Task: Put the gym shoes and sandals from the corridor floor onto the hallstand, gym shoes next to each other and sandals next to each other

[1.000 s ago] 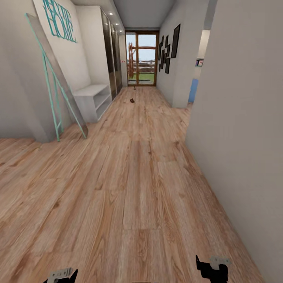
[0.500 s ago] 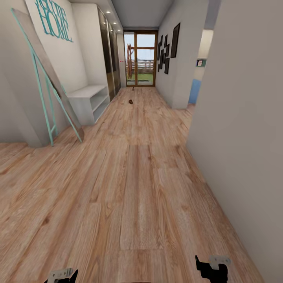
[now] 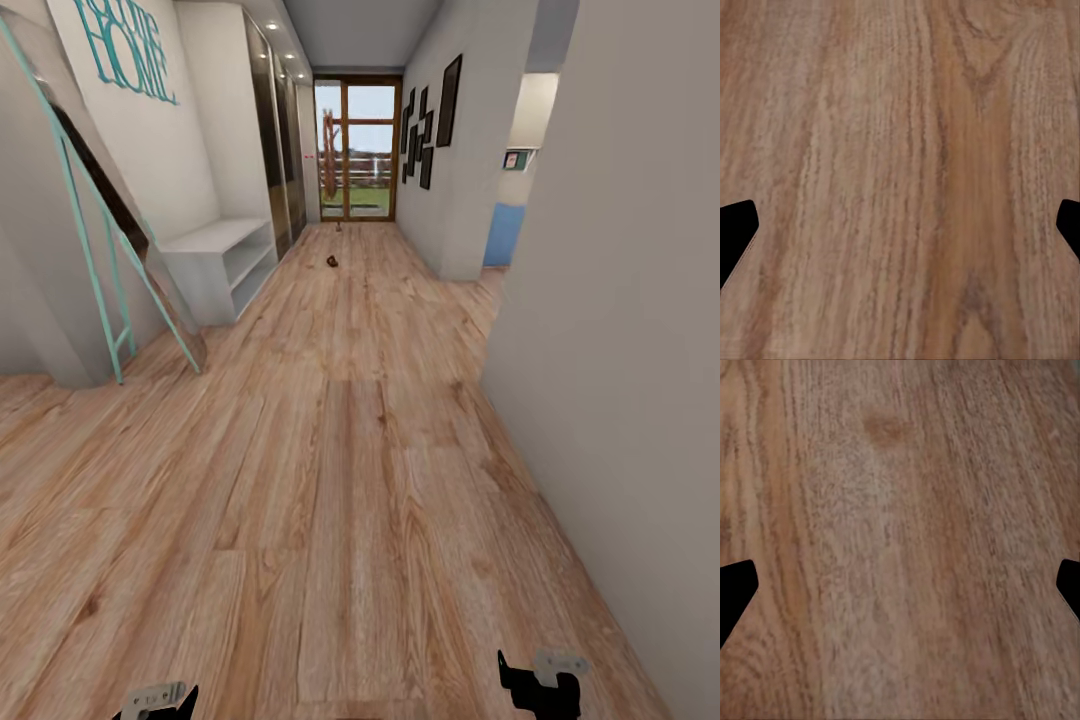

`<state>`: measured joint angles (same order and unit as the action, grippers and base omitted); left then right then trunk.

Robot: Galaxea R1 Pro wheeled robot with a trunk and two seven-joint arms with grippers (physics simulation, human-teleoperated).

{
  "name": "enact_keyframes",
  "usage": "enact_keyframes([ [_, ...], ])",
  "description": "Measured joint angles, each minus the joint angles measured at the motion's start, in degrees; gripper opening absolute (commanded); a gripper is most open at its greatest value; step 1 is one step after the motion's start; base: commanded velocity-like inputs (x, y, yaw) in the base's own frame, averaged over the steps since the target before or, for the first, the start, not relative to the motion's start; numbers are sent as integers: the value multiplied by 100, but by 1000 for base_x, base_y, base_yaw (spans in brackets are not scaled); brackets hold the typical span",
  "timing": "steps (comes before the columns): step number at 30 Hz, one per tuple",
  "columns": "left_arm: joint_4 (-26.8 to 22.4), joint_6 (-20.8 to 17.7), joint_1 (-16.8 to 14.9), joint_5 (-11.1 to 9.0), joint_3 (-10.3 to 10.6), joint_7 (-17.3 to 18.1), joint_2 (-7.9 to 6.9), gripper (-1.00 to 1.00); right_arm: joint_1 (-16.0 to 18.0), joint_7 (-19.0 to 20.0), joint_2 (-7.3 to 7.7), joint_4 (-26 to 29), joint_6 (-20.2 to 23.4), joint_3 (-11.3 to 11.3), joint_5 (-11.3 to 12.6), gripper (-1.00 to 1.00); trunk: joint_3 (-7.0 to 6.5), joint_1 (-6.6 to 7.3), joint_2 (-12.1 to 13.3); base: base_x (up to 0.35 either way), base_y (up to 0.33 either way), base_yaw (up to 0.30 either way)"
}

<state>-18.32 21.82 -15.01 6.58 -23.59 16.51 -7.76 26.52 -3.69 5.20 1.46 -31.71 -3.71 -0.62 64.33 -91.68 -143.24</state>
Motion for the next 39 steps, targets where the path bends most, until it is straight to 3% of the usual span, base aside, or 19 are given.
enact_keyframes([
  [26,0,0,2,-49,-17,0,-8,100,-4,-1,8,8,4,-8,42,100,-2,0,0,329,0,0],
  [39,0,0,2,-58,-20,0,-9,100,-4,-1,4,9,1,-8,44,100,-93,0,0,329,0,0],
])
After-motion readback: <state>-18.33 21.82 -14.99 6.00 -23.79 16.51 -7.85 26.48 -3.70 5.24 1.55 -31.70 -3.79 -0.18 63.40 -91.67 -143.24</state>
